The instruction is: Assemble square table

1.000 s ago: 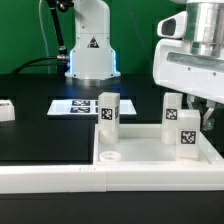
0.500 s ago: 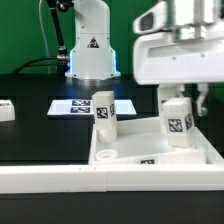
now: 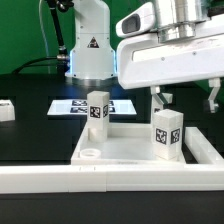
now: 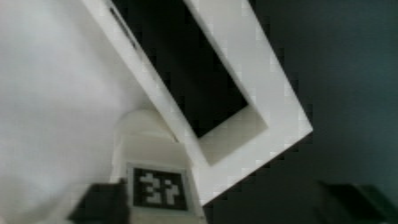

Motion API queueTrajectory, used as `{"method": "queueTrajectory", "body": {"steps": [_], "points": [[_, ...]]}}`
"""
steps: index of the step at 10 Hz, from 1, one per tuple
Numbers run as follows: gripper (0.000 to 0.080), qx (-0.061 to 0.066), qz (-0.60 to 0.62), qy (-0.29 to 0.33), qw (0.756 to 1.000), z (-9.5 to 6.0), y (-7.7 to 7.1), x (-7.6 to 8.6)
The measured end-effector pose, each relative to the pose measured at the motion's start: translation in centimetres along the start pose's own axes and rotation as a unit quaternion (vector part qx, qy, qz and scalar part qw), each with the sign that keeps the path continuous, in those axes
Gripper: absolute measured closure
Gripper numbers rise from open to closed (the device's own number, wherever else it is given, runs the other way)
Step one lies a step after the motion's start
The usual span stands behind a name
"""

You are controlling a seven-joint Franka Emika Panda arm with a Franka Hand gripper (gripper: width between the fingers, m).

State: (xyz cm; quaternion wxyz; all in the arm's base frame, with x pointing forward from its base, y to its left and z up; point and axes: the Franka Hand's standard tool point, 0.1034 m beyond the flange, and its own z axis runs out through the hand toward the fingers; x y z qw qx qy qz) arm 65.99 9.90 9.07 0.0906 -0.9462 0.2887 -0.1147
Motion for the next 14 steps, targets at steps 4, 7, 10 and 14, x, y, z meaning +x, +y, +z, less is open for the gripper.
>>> {"method": "queueTrajectory", "body": {"steps": [4,7,10,14], "points": [[0.0154,-0.003,0.009,-0.003,1.000,0.0,0.8,0.2],[0.0151,-0.008,0.030,-0.005,1.000,-0.1,2.6,1.6],[0.0151,-0.010,0.057,-0.022,0.998,1.1,2.1,3.8],[0.0179,-0.013,0.057,-0.016,0.998,2.3,2.3,3.5]]}}
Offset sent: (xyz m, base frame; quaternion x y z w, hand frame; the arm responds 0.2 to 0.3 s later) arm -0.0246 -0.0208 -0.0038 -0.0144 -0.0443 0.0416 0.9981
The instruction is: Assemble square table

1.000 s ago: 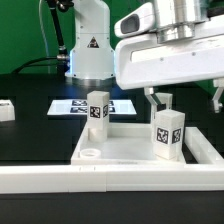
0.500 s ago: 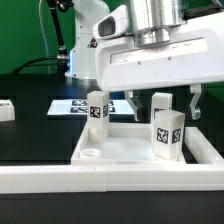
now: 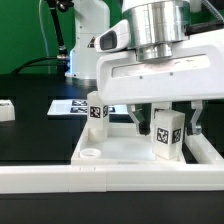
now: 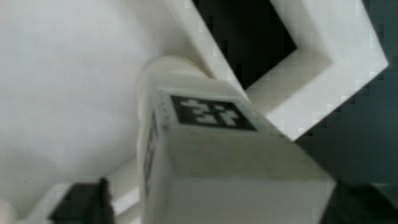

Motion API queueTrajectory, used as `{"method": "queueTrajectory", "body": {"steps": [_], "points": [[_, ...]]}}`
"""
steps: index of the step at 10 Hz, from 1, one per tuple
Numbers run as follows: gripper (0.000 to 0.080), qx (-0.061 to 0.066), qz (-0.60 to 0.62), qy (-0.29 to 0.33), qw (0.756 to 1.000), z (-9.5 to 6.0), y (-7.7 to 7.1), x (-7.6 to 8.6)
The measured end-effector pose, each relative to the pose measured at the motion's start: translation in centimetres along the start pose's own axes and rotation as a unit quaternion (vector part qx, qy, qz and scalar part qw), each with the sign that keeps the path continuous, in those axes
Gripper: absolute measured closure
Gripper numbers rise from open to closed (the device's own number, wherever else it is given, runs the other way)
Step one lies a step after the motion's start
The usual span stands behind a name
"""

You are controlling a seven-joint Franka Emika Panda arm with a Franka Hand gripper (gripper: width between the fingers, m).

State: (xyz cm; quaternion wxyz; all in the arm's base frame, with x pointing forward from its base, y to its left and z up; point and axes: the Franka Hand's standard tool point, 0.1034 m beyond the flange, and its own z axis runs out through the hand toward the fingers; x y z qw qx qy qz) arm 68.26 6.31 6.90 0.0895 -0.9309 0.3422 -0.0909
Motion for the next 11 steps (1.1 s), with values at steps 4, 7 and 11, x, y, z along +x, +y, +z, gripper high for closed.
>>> {"method": "queueTrajectory", "body": {"steps": [4,7,11], "points": [[0.0508,-0.001,-0.001,0.000,1.000,0.0,0.1,0.0],[0.0508,-0.001,0.021,0.000,1.000,0.0,0.1,0.0],[0.0507,-0.003,0.262,-0.007,0.965,0.3,-1.3,-1.8]]}}
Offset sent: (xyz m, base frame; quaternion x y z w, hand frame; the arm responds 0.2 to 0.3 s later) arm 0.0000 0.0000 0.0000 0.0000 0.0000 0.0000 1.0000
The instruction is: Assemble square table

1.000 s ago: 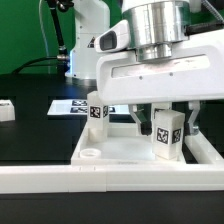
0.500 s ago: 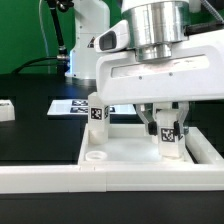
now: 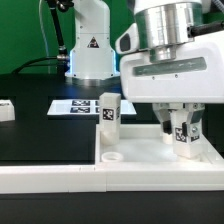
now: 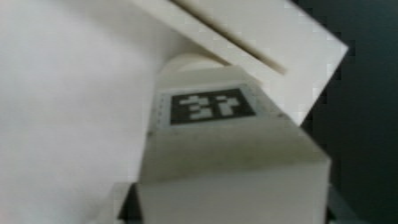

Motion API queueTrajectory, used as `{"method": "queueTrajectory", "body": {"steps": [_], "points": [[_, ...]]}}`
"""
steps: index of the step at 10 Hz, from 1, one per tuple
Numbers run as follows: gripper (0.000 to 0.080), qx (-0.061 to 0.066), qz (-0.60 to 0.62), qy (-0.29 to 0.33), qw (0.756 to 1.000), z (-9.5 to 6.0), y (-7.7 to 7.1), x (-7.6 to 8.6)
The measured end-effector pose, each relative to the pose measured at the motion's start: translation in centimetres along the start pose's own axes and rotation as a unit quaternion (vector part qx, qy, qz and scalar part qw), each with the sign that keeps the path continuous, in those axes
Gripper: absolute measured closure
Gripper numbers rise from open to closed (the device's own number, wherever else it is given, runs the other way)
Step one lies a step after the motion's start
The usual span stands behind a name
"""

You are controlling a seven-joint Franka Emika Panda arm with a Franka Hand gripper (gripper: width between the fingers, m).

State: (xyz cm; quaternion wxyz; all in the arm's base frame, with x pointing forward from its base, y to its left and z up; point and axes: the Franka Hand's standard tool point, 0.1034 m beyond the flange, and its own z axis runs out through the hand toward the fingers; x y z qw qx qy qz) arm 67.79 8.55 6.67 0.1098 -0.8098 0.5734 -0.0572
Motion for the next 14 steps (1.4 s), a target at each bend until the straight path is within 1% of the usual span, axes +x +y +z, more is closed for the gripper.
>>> {"method": "queueTrajectory", "body": {"steps": [1,3,4,5,6,8,9,10,11,12,14], "points": [[0.0506,0.000,0.080,-0.001,0.997,0.0,0.2,-0.1],[0.0506,0.003,0.174,-0.001,0.985,-0.1,0.5,-0.2],[0.0506,0.001,0.226,0.000,0.974,-0.1,0.6,-0.5],[0.0506,-0.001,0.251,-0.002,0.968,-0.1,0.6,-0.9],[0.0506,-0.004,0.253,-0.004,0.968,-0.1,0.5,-1.0],[0.0506,-0.005,0.231,-0.004,0.973,0.0,0.6,-1.0],[0.0325,-0.016,0.143,-0.009,0.990,-0.2,0.5,-1.3],[0.0210,-0.016,0.007,-0.015,1.000,-0.2,0.0,-1.1],[0.0210,-0.009,-0.069,-0.020,0.997,0.1,-0.2,-1.0],[0.0162,-0.004,-0.088,-0.018,0.996,0.0,-0.4,-1.5],[0.0153,-0.004,-0.161,-0.016,0.987,0.0,-0.3,-1.1]]}}
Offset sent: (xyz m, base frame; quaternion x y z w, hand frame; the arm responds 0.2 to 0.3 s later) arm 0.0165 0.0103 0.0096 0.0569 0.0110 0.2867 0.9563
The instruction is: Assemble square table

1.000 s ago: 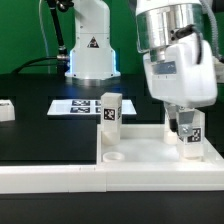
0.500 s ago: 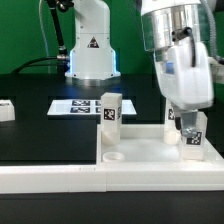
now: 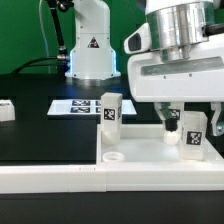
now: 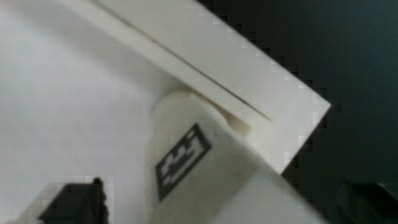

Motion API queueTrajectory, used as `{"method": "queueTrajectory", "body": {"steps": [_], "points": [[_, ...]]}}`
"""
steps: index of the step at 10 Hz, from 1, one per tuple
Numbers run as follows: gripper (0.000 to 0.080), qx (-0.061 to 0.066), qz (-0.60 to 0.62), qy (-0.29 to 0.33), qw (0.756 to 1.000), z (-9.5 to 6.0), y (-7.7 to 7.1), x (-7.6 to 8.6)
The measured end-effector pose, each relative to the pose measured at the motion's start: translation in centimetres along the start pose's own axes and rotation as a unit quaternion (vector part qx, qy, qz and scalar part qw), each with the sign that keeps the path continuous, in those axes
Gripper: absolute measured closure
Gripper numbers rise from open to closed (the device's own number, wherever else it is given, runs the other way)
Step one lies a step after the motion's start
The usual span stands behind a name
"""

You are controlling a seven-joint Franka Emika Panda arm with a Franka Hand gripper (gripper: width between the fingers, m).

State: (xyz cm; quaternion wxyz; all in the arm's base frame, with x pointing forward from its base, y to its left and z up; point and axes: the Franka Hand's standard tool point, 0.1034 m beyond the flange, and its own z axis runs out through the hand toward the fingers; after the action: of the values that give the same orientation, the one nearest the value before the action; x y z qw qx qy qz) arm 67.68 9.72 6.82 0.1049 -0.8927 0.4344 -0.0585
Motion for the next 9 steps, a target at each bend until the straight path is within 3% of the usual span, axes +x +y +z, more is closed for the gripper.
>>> {"method": "queueTrajectory", "body": {"steps": [1,2,3,5,6,7,8,9], "points": [[0.0153,-0.007,-0.048,-0.002,0.999,-0.02,0.01,-0.17],[0.0151,-0.030,-0.162,-0.009,0.986,-0.28,-0.18,-0.48],[0.0151,-0.044,-0.249,-0.012,0.967,-0.41,-0.25,-0.39],[0.0151,-0.047,-0.235,-0.015,0.971,-0.18,-0.05,-0.41],[0.0245,-0.047,-0.231,-0.015,0.972,-0.17,-0.04,-0.41],[0.0427,-0.047,-0.213,-0.014,0.976,-0.17,-0.04,-0.42],[0.0514,-0.047,-0.165,-0.013,0.985,-0.16,-0.07,-0.47],[0.0514,-0.047,-0.129,-0.011,0.990,-0.16,-0.07,-0.47]]}}
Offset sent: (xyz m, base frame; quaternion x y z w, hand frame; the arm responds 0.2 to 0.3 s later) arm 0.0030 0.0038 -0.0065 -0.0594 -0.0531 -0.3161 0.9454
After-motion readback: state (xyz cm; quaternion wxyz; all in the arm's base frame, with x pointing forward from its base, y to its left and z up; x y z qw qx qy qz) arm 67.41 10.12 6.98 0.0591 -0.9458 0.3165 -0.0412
